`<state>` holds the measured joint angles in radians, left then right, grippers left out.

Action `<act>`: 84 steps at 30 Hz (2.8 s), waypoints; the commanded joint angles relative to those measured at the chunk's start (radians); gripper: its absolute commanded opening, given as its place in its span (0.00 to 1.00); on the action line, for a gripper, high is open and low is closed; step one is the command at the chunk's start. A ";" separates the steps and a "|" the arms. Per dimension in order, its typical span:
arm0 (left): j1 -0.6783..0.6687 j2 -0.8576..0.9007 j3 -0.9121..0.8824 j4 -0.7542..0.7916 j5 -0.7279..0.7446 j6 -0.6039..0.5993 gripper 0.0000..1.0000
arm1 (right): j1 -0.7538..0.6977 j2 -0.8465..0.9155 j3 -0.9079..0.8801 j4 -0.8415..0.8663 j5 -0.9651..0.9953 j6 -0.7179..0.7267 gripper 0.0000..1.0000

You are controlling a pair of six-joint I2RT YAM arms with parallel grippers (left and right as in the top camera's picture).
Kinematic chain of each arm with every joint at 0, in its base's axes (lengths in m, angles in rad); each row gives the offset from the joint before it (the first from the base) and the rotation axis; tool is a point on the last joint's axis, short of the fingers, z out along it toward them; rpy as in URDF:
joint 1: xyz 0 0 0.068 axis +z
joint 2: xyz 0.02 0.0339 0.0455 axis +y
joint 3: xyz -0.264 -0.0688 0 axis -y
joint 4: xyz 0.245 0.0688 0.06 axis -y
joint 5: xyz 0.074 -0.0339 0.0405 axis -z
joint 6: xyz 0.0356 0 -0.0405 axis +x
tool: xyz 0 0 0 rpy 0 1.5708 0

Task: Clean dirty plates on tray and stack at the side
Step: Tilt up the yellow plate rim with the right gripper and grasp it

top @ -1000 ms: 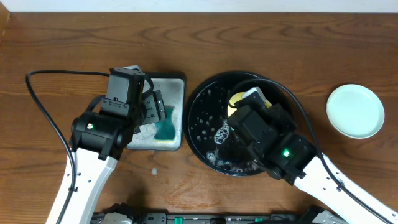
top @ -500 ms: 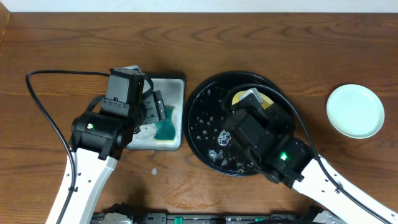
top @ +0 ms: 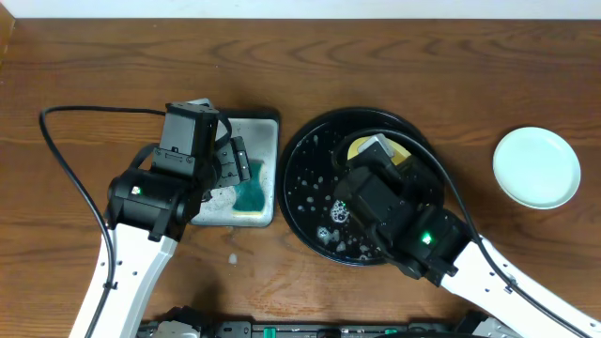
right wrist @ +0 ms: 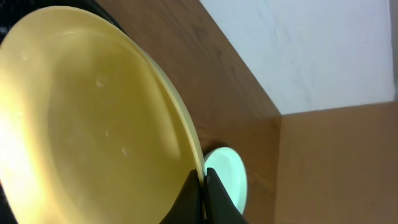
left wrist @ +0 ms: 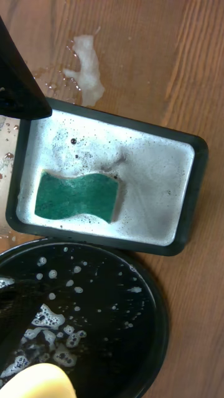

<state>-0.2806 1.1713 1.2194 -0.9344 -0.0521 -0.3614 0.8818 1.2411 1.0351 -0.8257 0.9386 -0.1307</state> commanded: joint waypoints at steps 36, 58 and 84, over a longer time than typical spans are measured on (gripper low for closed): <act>0.004 0.005 0.023 -0.001 -0.008 0.010 0.83 | 0.213 -0.003 0.026 0.006 0.344 -0.077 0.01; 0.004 0.005 0.023 -0.001 -0.008 0.010 0.83 | 0.211 -0.003 0.025 0.007 0.344 -0.045 0.01; 0.004 0.005 0.023 -0.001 -0.008 0.010 0.83 | 0.161 -0.003 0.025 -0.006 0.348 0.300 0.01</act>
<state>-0.2806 1.1713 1.2194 -0.9348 -0.0521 -0.3614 1.0786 1.2411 1.0351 -0.8257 1.2903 0.1154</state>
